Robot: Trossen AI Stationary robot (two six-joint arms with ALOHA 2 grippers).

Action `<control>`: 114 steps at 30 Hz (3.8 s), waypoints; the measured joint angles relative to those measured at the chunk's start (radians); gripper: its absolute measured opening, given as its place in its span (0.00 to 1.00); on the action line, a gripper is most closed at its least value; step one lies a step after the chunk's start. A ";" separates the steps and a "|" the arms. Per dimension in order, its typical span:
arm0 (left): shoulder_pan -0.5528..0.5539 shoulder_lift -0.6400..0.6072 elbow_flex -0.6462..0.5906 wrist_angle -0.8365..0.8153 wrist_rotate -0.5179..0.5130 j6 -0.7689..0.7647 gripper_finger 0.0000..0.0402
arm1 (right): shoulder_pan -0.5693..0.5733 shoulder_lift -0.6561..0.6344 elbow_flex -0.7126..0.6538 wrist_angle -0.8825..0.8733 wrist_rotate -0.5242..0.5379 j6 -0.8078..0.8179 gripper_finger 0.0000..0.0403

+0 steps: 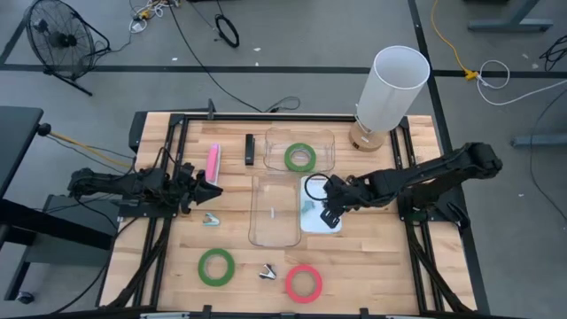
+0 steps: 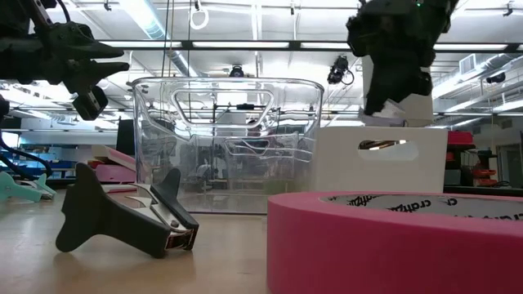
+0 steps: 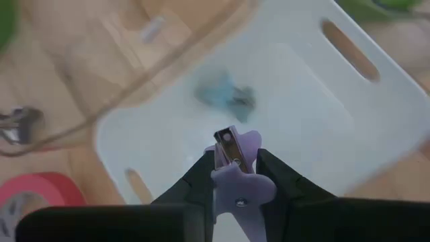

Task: Pick and place Stapler, Stapler remover, tape
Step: Put the purple staple remover into the white bin, then put the pink tape into the top transparent bin

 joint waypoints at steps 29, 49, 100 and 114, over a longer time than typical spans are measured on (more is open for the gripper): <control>0.000 0.000 0.000 -0.002 0.003 0.015 0.19 | 0.087 0.001 0.000 0.230 -0.176 -0.008 0.48; 0.000 0.000 0.000 0.000 0.003 0.005 0.19 | 0.558 0.288 0.032 0.640 -0.026 0.282 0.30; 0.000 0.000 0.000 -0.002 0.004 0.000 0.19 | 0.434 0.449 0.460 0.350 -0.057 -0.014 0.36; 0.000 0.019 0.000 0.000 0.012 -0.004 0.19 | 0.440 0.778 0.956 -0.442 -0.251 0.201 0.36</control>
